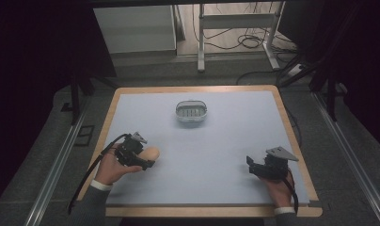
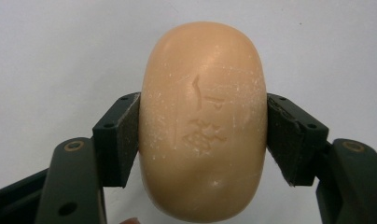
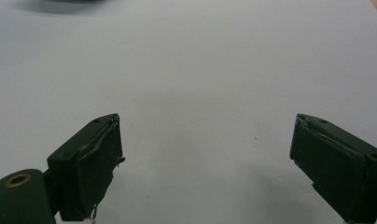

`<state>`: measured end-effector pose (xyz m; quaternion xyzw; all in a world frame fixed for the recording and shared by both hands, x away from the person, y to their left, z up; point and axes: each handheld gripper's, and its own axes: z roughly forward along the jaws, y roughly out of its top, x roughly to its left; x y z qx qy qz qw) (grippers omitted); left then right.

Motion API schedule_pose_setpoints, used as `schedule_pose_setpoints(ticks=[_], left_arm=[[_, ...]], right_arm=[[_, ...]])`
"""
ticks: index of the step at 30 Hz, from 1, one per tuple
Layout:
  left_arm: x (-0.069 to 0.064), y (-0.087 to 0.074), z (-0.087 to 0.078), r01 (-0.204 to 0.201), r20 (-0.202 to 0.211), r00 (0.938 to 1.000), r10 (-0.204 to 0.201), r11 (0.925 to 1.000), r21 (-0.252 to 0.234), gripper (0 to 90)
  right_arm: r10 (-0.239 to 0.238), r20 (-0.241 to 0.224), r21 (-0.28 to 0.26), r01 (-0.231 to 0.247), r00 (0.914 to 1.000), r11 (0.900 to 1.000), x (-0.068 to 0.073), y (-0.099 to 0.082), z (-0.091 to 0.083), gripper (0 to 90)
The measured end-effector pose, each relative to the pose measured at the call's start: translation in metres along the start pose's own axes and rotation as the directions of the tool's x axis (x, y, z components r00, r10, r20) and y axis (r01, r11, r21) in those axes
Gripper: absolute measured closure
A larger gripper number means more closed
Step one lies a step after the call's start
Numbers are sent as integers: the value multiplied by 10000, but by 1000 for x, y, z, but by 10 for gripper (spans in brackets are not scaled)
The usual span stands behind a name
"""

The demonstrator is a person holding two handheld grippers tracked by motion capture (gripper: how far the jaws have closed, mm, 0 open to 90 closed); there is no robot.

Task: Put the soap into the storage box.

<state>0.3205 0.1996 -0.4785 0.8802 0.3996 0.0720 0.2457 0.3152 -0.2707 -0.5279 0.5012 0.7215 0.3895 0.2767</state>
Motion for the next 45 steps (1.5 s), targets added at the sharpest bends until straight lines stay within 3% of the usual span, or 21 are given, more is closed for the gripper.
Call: schedule_pose_setpoints(ticks=[45], left_arm=[[5,39,0,-265,-61,9996,264,9996,-86,324]], right_arm=[[14,37,-5,-14,10000,10000,0,0,0,94]])
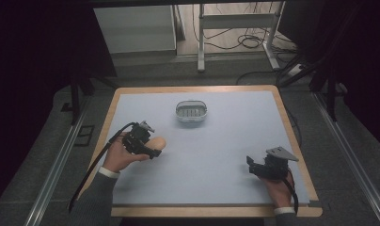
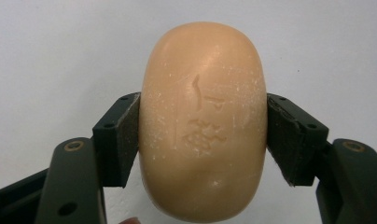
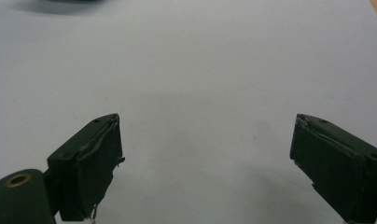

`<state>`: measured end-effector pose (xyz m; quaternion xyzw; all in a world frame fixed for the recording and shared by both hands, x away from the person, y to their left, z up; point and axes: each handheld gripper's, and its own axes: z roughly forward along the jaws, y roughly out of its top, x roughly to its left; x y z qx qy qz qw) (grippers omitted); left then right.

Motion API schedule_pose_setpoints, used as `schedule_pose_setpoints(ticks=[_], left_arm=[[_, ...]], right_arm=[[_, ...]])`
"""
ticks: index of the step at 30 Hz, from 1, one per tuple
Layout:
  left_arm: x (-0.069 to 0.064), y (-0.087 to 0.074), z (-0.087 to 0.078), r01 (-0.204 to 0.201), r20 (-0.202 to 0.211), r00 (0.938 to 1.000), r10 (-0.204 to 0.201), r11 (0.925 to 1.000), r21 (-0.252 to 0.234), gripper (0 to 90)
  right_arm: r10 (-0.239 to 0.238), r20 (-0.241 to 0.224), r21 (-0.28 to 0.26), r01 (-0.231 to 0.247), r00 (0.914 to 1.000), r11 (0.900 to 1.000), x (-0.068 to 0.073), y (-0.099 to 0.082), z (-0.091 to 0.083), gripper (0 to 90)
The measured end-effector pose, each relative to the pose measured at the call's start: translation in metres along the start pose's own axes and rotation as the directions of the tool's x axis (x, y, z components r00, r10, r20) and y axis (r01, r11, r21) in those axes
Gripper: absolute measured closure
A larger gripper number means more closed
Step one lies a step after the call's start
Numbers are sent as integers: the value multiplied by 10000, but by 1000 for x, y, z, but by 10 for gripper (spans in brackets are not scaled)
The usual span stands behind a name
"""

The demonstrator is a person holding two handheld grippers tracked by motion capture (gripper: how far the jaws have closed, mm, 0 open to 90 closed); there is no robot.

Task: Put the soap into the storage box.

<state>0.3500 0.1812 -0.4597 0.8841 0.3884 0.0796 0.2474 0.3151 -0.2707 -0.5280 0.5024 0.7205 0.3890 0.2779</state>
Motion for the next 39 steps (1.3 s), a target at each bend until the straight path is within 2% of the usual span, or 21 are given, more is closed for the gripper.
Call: schedule_pose_setpoints(ticks=[39], left_arm=[[8,20,6,30,-65,10000,-30,10000,80,324]], right_arm=[[52,-12,33,-52,10000,10000,0,0,0,94]])
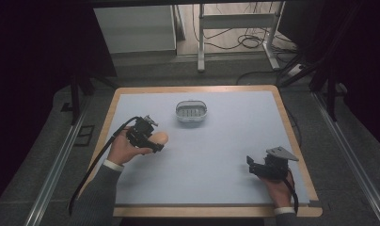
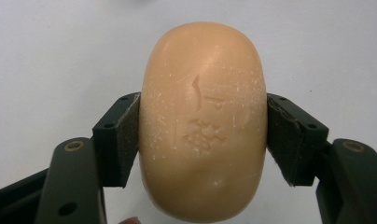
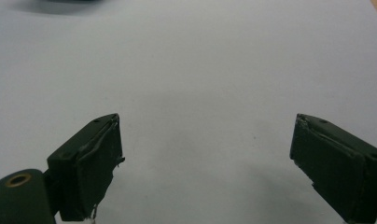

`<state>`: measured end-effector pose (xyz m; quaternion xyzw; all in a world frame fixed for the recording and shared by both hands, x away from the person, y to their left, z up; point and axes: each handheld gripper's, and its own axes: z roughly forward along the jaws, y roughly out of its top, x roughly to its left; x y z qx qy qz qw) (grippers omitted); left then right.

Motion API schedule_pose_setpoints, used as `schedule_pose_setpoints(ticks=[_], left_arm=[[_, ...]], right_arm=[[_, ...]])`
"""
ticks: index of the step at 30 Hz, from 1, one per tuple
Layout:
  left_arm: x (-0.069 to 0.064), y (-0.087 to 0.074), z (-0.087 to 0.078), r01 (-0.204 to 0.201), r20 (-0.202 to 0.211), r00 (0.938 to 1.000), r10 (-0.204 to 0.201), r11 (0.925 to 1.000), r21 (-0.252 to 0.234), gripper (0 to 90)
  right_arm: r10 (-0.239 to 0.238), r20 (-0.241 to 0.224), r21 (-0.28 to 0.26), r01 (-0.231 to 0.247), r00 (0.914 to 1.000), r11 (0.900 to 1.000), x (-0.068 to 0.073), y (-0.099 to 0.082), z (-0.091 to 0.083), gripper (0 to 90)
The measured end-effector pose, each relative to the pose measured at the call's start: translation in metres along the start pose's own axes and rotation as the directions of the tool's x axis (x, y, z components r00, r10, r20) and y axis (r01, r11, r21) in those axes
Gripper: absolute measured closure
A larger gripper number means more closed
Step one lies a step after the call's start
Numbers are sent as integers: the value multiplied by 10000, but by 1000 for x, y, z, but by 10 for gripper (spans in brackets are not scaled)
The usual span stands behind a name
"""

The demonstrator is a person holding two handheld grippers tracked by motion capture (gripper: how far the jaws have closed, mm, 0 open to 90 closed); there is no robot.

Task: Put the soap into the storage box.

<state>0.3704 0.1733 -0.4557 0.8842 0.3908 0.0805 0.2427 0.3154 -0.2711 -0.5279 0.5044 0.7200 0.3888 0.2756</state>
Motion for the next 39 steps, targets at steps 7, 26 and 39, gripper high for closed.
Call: schedule_pose_setpoints(ticks=[7,26,39], left_arm=[[0,5,-1,-75,-35,10000,75,10000,0,324],[1,15,-2,-147,-88,9999,147,9999,-19,324],[2,21,3,-116,-110,9999,115,9999,-14,324]], right_arm=[[14,-1,-5,-14,10000,10000,0,0,0,94],[24,11,-3,-24,10000,10000,0,0,0,94],[58,-10,21,-58,10000,10000,-1,0,0,94]])
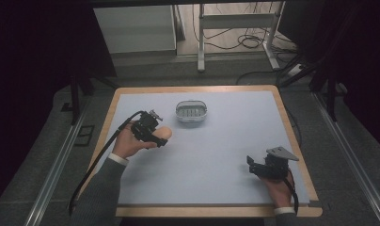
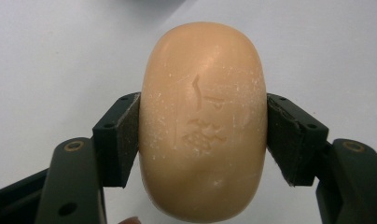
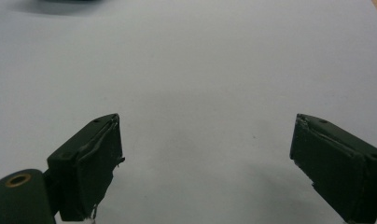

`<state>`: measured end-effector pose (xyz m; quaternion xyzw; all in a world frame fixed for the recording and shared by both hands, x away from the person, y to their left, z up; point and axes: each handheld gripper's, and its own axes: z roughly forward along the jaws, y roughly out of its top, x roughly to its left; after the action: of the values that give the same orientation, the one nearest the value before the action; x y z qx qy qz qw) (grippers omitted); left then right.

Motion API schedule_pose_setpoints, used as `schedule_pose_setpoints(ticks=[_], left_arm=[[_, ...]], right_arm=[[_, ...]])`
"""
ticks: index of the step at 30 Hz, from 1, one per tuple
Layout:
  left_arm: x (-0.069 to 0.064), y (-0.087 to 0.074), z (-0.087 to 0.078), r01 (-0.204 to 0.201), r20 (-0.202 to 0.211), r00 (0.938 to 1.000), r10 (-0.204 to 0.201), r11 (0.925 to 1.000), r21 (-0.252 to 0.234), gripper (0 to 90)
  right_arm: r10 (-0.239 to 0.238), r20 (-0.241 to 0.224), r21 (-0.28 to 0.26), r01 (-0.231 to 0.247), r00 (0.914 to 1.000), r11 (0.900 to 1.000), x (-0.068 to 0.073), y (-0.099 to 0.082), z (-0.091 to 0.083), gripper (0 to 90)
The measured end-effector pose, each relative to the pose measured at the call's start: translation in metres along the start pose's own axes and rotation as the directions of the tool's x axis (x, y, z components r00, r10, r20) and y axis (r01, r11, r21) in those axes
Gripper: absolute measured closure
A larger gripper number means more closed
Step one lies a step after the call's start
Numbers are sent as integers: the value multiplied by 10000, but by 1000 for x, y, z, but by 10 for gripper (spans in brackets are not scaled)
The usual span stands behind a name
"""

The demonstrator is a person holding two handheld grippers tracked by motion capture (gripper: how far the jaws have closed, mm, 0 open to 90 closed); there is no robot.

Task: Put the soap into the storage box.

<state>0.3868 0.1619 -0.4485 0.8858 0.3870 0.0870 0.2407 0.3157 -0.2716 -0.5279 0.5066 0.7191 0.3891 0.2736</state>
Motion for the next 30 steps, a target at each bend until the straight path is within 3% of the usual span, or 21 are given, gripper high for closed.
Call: schedule_pose_setpoints(ticks=[30], left_arm=[[7,21,5,-13,-24,10000,13,10000,35,324]], right_arm=[[4,-15,-19,-4,10000,10000,0,0,0,94]])
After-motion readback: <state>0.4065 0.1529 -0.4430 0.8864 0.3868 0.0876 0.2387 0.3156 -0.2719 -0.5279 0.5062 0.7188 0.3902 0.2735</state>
